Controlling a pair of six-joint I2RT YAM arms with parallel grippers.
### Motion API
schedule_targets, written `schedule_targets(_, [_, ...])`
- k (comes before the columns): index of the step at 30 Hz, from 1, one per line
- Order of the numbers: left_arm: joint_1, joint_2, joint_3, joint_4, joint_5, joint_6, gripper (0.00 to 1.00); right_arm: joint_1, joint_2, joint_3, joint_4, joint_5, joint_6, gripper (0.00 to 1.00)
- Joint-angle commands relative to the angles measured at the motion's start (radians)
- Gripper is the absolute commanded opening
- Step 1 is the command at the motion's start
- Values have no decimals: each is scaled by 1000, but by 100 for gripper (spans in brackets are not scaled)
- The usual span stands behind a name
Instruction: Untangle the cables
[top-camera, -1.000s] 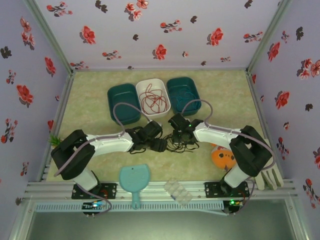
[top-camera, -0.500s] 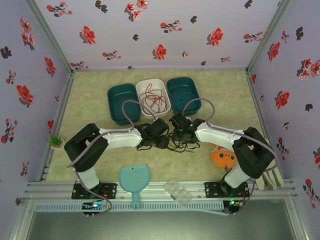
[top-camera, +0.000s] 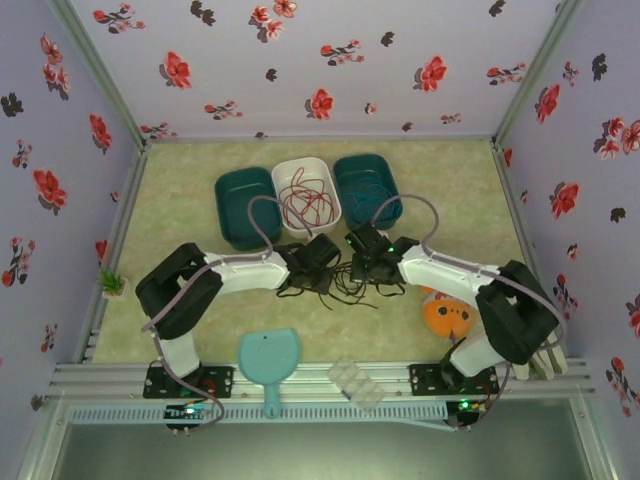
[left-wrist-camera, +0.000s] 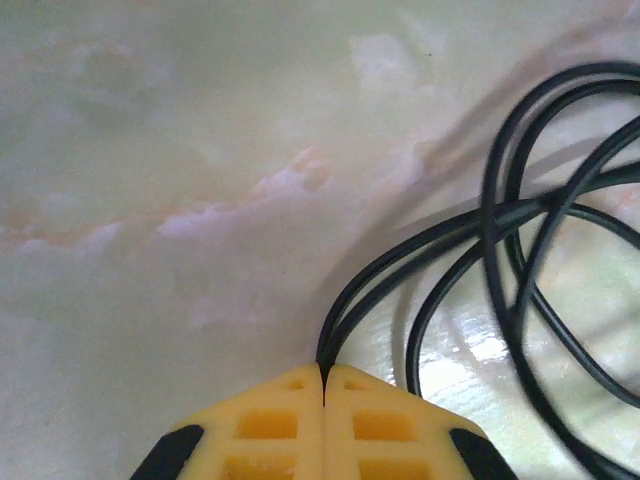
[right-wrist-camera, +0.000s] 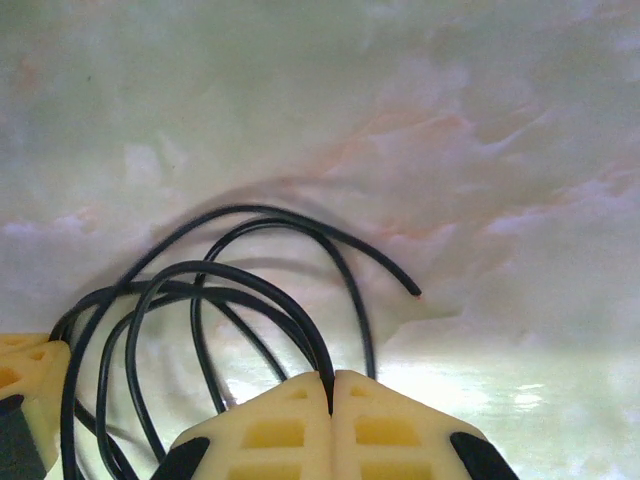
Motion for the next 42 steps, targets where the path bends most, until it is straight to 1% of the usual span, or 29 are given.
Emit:
schedule_targets(1, [22, -18, -62, -50, -11, -27, 0, -42, -65, -41, -42, 57, 31, 0])
schedule_targets(10, [72, -80, -134, -69, -43, -43, 0, -127, -201, -93, -112, 116, 32, 0])
schedule_targets(19, [84, -115, -158, -82, -53, -45, 0, -192, -359, -99, -222, 189, 11, 0])
schedule_targets(21, [85, -125, -161, -85, -55, -43, 0, -198, -403, -78, -273, 218, -1, 0])
schedule_targets(23, [84, -136, -164, -90, -64, -43, 0, -200, -453, -39, -339, 297, -14, 0])
schedule_targets(26, [86, -138, -166, -96, -75, -42, 0, -206, -529, 22, -415, 373, -36, 0])
schedule_targets(29, [87, -131, -167, -99, -75, -47, 0, -212, -589, 88, -470, 425, -63, 0])
schedule_targets(33, [87, -126, -169, -98, -76, -53, 0, -215, -627, 186, -530, 488, -102, 0])
schedule_targets(37, [87, -129, -172, -97, -77, -55, 0, -214, -627, 279, -561, 529, -150, 0])
schedule_targets(38, [87, -132, -172, -96, -76, -56, 1, -214, -628, 295, -560, 529, -161, 0])
schedule_targets(39, [88, -134, -173, -96, -78, -56, 5, -214, -625, 309, -557, 527, -170, 0])
schedule_targets(42, [88, -146, -177, -96, -78, -60, 20, -214, -613, 341, -530, 496, -197, 0])
